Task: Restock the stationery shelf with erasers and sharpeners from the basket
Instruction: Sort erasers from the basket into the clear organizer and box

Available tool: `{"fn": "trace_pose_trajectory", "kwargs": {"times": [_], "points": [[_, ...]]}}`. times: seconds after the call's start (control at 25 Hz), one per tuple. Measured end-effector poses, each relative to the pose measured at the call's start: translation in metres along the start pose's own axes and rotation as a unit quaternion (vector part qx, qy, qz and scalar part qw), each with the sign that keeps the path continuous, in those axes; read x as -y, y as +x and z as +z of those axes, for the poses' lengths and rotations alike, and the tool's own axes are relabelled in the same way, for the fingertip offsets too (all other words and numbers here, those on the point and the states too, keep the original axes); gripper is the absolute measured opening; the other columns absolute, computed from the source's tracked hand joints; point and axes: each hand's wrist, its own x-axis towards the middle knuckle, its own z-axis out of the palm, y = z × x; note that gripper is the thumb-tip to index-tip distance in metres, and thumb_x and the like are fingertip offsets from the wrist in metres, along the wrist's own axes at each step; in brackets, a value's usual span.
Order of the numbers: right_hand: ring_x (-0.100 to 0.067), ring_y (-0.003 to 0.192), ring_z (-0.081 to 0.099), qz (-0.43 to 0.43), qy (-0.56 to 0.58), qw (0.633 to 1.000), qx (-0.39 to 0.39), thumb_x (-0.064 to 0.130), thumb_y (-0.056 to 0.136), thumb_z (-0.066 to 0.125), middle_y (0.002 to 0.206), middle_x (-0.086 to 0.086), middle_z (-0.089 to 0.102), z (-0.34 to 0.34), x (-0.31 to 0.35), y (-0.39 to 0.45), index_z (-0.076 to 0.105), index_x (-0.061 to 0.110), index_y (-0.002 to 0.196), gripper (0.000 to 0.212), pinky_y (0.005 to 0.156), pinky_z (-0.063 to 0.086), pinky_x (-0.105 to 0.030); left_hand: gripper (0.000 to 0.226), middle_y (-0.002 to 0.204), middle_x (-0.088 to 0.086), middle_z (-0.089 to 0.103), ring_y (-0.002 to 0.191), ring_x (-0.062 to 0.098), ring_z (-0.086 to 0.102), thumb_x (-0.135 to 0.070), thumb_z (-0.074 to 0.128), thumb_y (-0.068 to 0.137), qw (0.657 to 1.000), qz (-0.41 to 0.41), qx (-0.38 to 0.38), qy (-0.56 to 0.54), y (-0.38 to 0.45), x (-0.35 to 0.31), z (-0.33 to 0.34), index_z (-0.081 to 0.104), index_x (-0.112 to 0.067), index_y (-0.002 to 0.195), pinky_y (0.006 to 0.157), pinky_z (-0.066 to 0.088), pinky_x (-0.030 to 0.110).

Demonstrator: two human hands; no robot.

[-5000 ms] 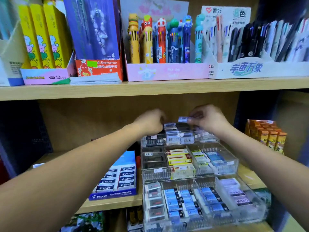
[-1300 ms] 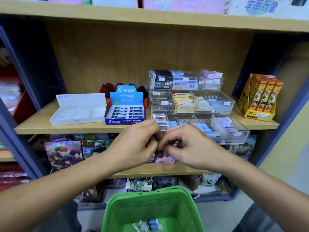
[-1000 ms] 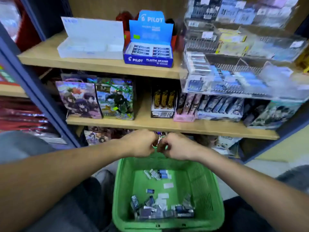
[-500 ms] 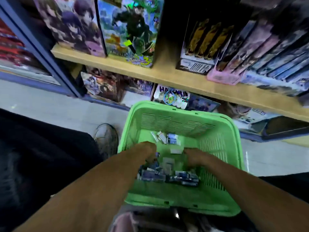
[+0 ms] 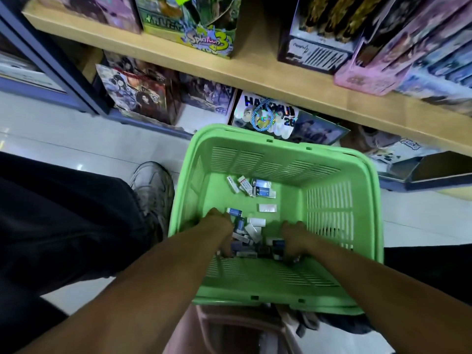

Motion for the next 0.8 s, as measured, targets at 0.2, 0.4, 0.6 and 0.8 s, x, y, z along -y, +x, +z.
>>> {"fn": "trace_pose_trajectory", "kwargs": {"times": [0.2, 0.4, 0.6, 0.8], "points": [[-0.039, 0.138, 0.033, 0.017, 0.101, 0.995, -0.019, 0.033, 0.074, 0.083, 0.149, -0.02, 0.029, 0.003, 0.005, -0.006, 0.026, 0.011, 0.15, 0.098, 0.113, 0.037, -0.045, 0.126, 0.154, 0.03, 0.009, 0.127, 0.038, 0.052, -0.031, 0.09, 0.068, 0.998, -0.003, 0.048, -0.04, -0.006, -0.002, -0.004, 0.001, -0.01, 0.156, 0.094, 0.055, 0.042], [-0.031, 0.119, 0.052, -0.012, 0.216, 0.974, -0.061, 0.02, 0.069, 0.088, 0.143, -0.012, 0.037, -0.007, 0.025, -0.003, 0.046, 0.022, 0.141, 0.083, 0.089, 0.055, -0.032, 0.105, 0.048, -0.038, -0.039, 0.123, 0.035, 0.046, -0.016, 0.082, 0.077, 0.979, 0.034, 0.003, -0.2, -0.002, -0.003, -0.018, 0.012, -0.011, 0.155, 0.089, 0.057, 0.042], [-0.028, 0.104, 0.062, -0.09, 0.378, 0.917, -0.093, -0.007, 0.078, 0.07, 0.144, -0.008, 0.04, -0.013, 0.044, 0.001, 0.046, 0.027, 0.14, 0.074, 0.061, 0.059, -0.026, 0.076, 0.139, 0.013, 0.034, 0.11, 0.031, 0.056, -0.007, 0.08, 0.074, 0.95, 0.045, -0.077, -0.3, 0.01, -0.006, -0.018, 0.042, -0.012, 0.139, 0.085, 0.058, 0.036], [-0.037, 0.124, 0.046, 0.043, 0.213, 0.963, -0.161, 0.037, 0.084, 0.072, 0.142, -0.022, 0.034, 0.001, 0.033, -0.005, 0.031, 0.013, 0.142, 0.075, 0.101, 0.049, -0.045, 0.113, 0.153, 0.019, 0.029, 0.136, 0.033, 0.041, -0.043, 0.079, 0.08, 0.957, -0.077, -0.075, -0.269, 0.015, -0.007, 0.005, 0.004, -0.007, 0.155, 0.09, 0.042, 0.027]]}}
